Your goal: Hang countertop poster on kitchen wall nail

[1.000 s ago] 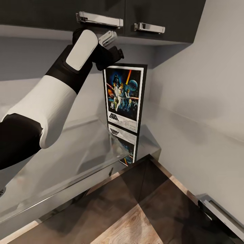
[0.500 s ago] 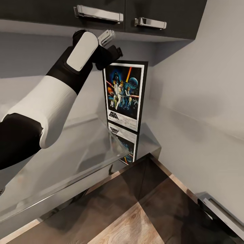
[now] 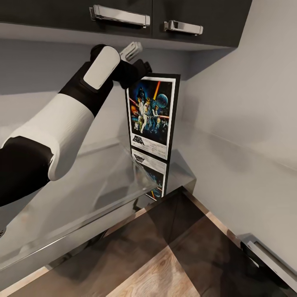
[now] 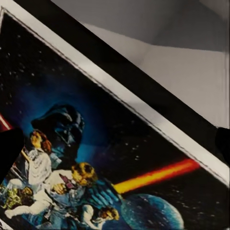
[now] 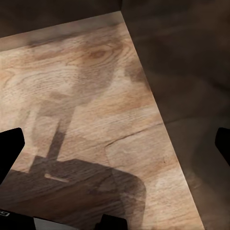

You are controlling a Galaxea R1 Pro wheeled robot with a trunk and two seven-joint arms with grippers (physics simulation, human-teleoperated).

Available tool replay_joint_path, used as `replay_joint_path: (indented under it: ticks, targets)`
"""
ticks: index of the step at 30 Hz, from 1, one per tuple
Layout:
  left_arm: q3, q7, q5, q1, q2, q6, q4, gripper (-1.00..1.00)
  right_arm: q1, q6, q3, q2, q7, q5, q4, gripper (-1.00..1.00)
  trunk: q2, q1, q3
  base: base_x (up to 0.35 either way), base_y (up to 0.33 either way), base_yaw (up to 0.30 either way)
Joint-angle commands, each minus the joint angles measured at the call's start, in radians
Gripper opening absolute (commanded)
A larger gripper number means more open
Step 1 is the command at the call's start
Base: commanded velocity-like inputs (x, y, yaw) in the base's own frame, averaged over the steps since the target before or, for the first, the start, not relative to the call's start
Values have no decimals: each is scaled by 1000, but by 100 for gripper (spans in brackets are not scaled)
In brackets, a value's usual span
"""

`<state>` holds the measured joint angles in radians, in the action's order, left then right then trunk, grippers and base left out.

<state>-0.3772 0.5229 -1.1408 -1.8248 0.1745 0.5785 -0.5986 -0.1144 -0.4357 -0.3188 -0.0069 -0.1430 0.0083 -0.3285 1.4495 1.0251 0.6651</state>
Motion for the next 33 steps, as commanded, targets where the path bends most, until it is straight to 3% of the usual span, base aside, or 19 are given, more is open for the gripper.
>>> replay_joint_path:
  ticks: [1,11,17,26,33]
  targets:
    - [-2,2,-9,-1,0,0,0,100,-1,-1,-8,-1,-9,1,0,100,0,0,2,0,0,0]
    - [-1,-19,-12,-41,0,0,9,100,-1,-1,-8,-1,-9,1,0,100,0,0,16,0,0,0]
    - [0,-19,-40,-66,0,-4,36,100,-1,-1,-8,-1,-9,1,0,100,0,0,23,0,0,0]
    - [0,-9,-50,-82,0,-20,34,100,-1,-1,-8,-1,-9,1,0,100,0,0,31,0,0,0]
    - [0,56,-50,-95,0,-21,34,100,-1,-2,-8,-1,-9,1,0,100,0,0,36,0,0,0]
